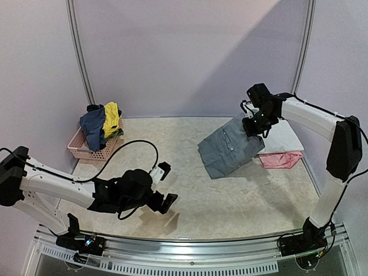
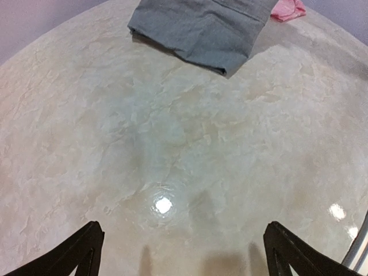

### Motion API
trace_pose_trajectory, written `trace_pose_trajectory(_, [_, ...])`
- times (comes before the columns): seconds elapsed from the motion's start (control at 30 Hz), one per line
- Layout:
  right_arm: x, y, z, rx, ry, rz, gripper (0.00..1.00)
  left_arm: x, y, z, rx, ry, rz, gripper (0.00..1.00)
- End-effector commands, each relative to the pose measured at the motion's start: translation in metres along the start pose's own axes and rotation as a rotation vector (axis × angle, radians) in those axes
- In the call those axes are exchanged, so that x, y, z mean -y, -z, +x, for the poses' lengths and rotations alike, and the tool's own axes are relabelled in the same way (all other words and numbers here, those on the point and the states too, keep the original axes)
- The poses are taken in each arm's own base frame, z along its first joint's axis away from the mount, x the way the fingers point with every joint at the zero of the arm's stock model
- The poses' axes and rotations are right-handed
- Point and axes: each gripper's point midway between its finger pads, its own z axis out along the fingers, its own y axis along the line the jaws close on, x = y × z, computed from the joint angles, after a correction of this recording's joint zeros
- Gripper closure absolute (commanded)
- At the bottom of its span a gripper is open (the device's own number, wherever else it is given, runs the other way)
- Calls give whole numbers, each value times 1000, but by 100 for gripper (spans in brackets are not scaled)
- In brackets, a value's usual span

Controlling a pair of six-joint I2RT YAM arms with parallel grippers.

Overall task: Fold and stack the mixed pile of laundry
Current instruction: Place the square-folded shirt at the corner of the board.

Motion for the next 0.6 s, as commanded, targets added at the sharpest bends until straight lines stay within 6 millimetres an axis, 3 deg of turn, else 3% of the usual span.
trace_pose_trajectory(0.0, [27,-10,-5,-32,59,144,100,-8,4,15,-26,14,-27,0])
trace_pose_trajectory(0.17, [41,-8,-18,-27,70,180,100,-10,6,22,-35,21,-29,0])
trace_pose_trajectory(0.57, [88,30,-49,25,86,246,100,-15,11,36,-44,31,-27,0])
